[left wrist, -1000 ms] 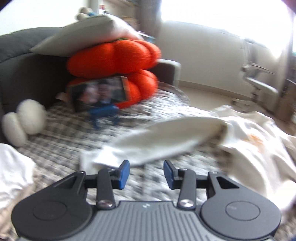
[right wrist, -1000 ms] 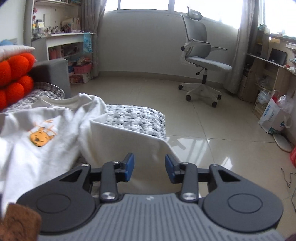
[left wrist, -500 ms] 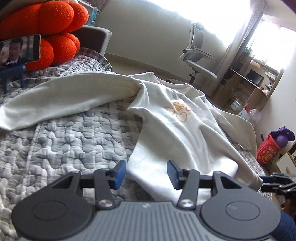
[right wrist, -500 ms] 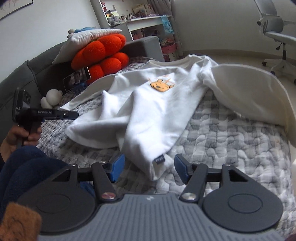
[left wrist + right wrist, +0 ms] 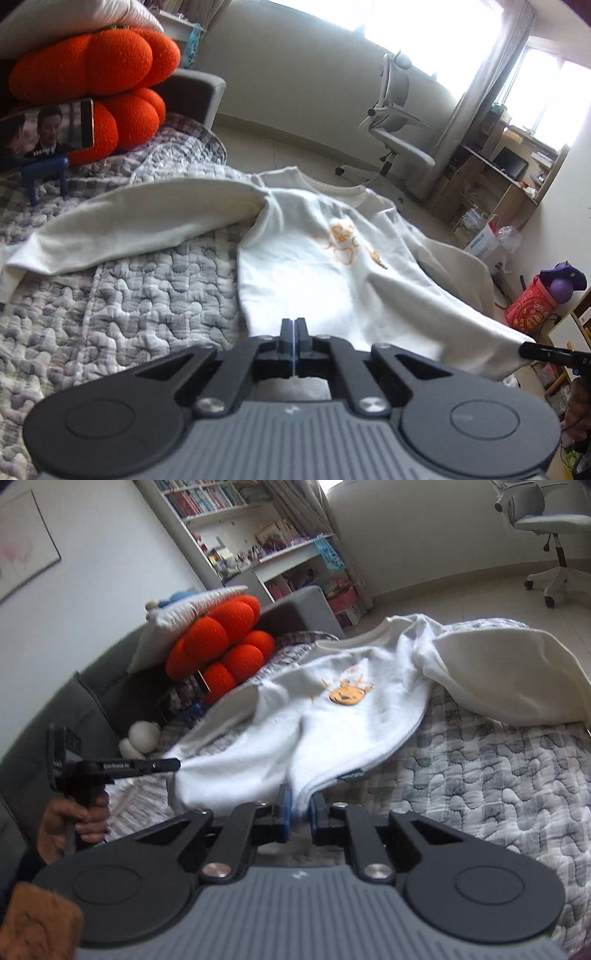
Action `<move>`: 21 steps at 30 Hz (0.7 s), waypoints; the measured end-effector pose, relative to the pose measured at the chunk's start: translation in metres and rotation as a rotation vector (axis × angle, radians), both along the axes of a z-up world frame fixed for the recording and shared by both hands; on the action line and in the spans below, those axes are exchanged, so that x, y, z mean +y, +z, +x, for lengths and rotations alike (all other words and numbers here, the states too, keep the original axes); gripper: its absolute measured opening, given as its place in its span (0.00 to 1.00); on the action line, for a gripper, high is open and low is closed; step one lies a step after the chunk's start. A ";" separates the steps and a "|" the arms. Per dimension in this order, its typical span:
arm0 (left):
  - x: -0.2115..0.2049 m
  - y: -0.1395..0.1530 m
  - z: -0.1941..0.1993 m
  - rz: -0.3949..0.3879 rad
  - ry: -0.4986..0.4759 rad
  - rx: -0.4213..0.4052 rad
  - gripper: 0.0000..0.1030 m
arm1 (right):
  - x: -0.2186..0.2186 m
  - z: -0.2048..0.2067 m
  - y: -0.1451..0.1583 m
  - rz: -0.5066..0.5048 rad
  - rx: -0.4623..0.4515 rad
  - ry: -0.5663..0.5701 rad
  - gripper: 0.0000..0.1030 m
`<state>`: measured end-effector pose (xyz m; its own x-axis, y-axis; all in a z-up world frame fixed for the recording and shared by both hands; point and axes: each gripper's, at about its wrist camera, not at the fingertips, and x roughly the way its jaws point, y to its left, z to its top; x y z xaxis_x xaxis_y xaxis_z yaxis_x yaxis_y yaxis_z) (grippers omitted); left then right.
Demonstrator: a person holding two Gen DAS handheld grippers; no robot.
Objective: Fold clothes
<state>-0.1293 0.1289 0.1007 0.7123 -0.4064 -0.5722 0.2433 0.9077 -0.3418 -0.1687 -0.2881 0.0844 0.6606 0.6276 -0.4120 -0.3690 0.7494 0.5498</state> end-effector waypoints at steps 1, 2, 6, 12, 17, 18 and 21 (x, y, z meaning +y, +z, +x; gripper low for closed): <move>0.002 0.010 -0.007 -0.004 0.000 -0.017 0.00 | -0.007 -0.004 0.008 0.040 0.006 -0.011 0.11; 0.004 0.017 -0.012 -0.008 -0.001 -0.032 0.00 | -0.013 -0.008 0.014 0.075 0.013 -0.019 0.11; 0.007 0.013 -0.009 0.036 0.014 -0.016 0.00 | -0.017 -0.008 0.004 -0.022 0.076 -0.095 0.09; 0.018 -0.042 0.007 -0.003 0.044 0.124 0.09 | -0.020 0.003 -0.058 -0.148 0.205 -0.186 0.16; 0.021 -0.056 0.009 -0.062 -0.028 0.115 0.38 | -0.024 0.001 -0.068 -0.084 0.196 -0.189 0.31; 0.021 -0.058 0.010 -0.086 -0.055 0.111 0.45 | -0.022 0.002 -0.069 -0.093 0.186 -0.181 0.43; 0.017 -0.069 0.017 -0.143 -0.116 0.124 0.53 | -0.012 0.003 -0.073 -0.131 0.153 -0.140 0.44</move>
<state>-0.1123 0.1461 0.0319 0.5836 -0.5651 -0.5832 0.2916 0.8161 -0.4989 -0.1658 -0.3005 0.0112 0.6611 0.4686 -0.5860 -0.1759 0.8560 0.4861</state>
